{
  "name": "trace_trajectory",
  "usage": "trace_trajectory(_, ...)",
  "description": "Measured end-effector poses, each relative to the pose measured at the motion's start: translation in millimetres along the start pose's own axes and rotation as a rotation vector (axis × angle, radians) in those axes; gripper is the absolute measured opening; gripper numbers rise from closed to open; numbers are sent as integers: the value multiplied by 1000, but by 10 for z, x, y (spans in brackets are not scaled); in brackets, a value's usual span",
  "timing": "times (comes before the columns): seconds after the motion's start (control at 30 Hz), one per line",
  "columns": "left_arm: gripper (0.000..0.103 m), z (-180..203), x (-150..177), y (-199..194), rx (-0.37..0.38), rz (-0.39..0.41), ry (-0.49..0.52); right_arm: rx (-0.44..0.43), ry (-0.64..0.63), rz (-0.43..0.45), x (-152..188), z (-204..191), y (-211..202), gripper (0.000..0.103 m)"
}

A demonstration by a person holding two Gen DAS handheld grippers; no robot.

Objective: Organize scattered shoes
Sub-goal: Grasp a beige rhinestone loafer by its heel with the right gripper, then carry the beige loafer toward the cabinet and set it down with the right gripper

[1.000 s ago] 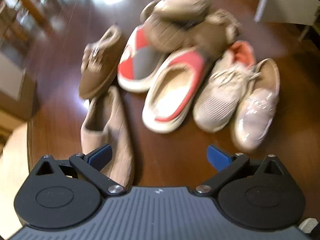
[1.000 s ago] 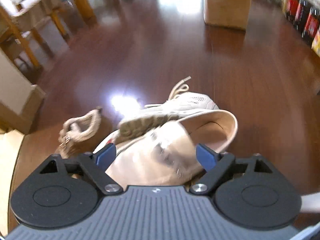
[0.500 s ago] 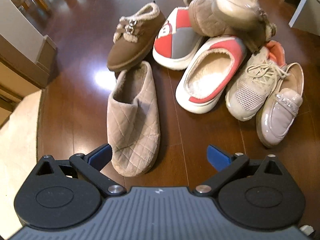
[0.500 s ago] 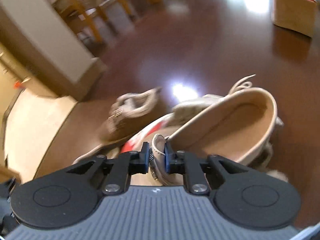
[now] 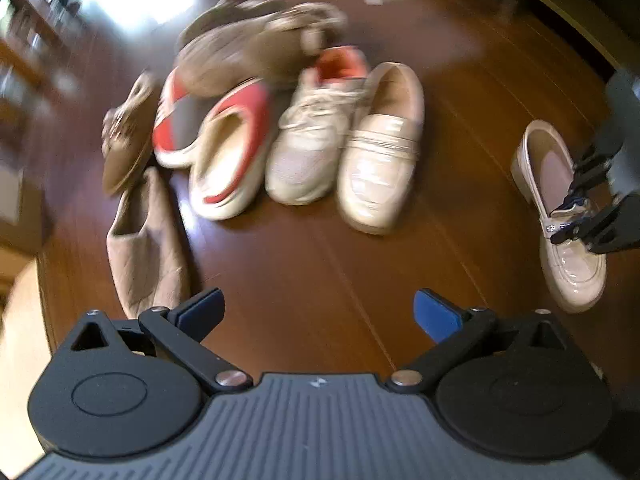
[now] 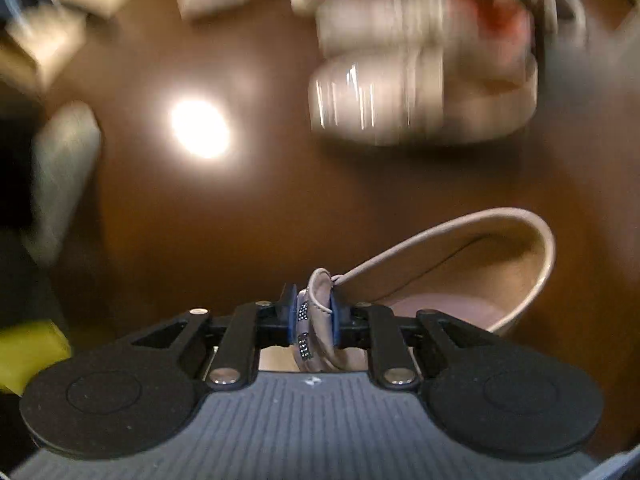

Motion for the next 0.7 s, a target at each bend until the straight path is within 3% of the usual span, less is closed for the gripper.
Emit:
trace_trajectory(0.03, 102, 163, -41, -80, -14, 5, 33, 40, -2, 35, 209, 19, 25, 19)
trace_trajectory(0.07, 102, 295, -76, -150, -23, 5, 57, 72, 5, 77, 348, 38, 6, 23)
trace_trajectory(0.1, 102, 407, -114, -220, -30, 8, 73, 119, 62, 172, 492, 76, -125, 30)
trace_trajectory(0.17, 102, 665, -206, -395, -65, 23, 118, 215, 387, 393, 932, 261, -560, 83)
trace_trajectory(0.2, 102, 762, -245, -464, -83, 30, 138, 229, 568, 472, 1178, 339, -740, 90)
trace_trajectory(0.27, 102, 890, -322, -577, -114, 46, 162, 156, 880, 533, 1612, 377, -848, 92)
trace_trajectory(0.33, 102, 992, -406, -699, -136, 53, 151, 102, 1058, 530, 1817, 352, -790, 96)
trace_trajectory(0.43, 102, 1080, -475, -776, -128, 49, 93, 93, 1102, 512, 1676, 313, -577, 102)
trace_trajectory(0.63, 102, 1105, -514, -562, -105, 22, -5, 198, 1167, 401, 1146, 321, 180, 102)
trace_trajectory(0.7, 102, 1147, -531, -415, -75, -1, -34, 223, 1111, 381, 1122, 321, 382, 92)
Point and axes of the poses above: each gripper's, at about its wrist camera, not at the fingertips, and y roughly the way its jaws point, z to its right, x to its underside, the point moved 9 cm from there along y, roughly the way its jaws point, and after that the axes turned 15 degrees about y, right-handed, at the moved point
